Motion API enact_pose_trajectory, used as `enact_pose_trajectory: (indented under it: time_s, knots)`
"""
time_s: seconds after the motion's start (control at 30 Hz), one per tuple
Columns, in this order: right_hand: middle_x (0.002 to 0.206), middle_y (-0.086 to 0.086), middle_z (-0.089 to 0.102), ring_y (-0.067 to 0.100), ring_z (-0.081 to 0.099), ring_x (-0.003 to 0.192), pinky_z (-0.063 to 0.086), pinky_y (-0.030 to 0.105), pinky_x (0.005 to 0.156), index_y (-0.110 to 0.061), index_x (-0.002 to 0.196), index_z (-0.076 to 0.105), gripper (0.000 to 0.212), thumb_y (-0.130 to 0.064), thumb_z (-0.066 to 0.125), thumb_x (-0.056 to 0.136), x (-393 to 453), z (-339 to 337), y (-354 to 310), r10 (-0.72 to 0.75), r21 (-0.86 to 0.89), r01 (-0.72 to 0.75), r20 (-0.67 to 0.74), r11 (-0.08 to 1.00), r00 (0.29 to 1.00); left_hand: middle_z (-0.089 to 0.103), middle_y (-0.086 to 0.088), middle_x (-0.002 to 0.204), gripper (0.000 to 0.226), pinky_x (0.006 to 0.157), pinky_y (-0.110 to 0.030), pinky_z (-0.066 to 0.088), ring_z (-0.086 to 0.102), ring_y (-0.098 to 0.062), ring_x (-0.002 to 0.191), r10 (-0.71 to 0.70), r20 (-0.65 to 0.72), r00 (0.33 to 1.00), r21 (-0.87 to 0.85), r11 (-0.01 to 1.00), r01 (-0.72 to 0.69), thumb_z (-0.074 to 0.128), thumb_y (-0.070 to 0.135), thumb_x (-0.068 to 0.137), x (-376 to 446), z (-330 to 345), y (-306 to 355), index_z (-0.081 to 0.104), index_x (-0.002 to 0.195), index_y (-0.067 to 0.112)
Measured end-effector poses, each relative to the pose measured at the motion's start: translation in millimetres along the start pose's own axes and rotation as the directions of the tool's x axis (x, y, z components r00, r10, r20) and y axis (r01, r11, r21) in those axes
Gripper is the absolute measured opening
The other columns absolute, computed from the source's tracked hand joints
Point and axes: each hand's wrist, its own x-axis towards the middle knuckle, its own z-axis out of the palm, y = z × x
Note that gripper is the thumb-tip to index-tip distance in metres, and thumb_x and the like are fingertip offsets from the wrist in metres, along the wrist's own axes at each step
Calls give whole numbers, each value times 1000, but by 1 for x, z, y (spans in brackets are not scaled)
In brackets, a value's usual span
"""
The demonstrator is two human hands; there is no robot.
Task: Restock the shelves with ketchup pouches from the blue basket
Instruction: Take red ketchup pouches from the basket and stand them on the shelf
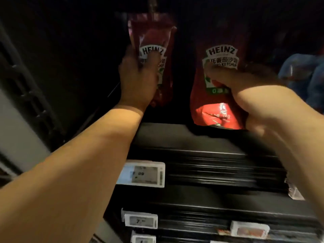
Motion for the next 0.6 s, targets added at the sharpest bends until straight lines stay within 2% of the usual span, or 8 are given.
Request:
enact_pose_trajectory:
  time_s: [0.1,0.17,0.3,0.37,0.43,0.5,0.57,0.6]
  knots:
    - [98,2,79,22,77,86,62,46,76,-20,119,67,48,-33,86,76,21,7,-6,10,26,-11,35,1000,999,71,11,105,39,89,-37,58,70,-6,98,-18,-3,1000,-3,1000,18,57,48,75,2,-2,-5,57,112,36]
    - [101,4,78,24,77,88,62,45,75,-19,121,65,50,-34,85,78,30,8,-6,56,46,-58,62,997,997,70,11,108,42,91,-42,58,69,-5,100,-27,14,1000,-10,1000,27,59,46,76,0,-3,-3,53,117,38]
    - [106,14,76,31,76,86,61,44,70,-13,127,62,56,-34,83,78,33,11,-3,209,101,-218,93,971,973,68,12,110,51,86,-34,59,68,-2,98,-68,51,996,25,997,67,65,38,83,-3,-9,7,48,130,25]
    - [102,16,75,30,76,79,61,40,63,-9,129,60,56,-32,80,81,28,10,-4,271,144,-282,92,949,958,65,4,117,59,85,-33,59,67,-8,100,-57,-24,998,135,989,59,65,36,83,-11,-21,20,43,133,13]
    - [82,14,74,24,73,60,57,32,51,-5,121,61,44,-29,75,87,20,5,-7,335,193,-352,117,916,935,61,-2,108,56,81,-29,56,62,-10,91,112,-76,991,335,939,-80,63,34,80,-31,-37,40,49,127,7]
    - [72,11,73,21,70,54,56,29,49,-5,109,64,29,-28,69,93,10,-1,-10,380,214,-411,174,886,909,57,6,92,38,74,-19,48,56,-7,81,337,98,936,439,829,-345,67,33,87,-65,-47,64,59,116,12]
    - [86,13,75,22,73,68,59,34,57,-5,111,68,26,-25,66,95,-3,-7,-11,385,192,-422,201,886,901,62,7,99,35,84,-19,45,56,-8,92,406,382,830,407,733,-545,71,40,91,-97,-47,84,68,118,17]
    - [91,13,75,23,72,73,60,36,61,-5,111,70,25,-24,66,96,-9,-8,-11,389,169,-426,211,889,897,65,4,107,38,91,-23,45,58,-12,100,400,481,781,375,711,-595,74,41,90,-106,-46,89,70,119,16]
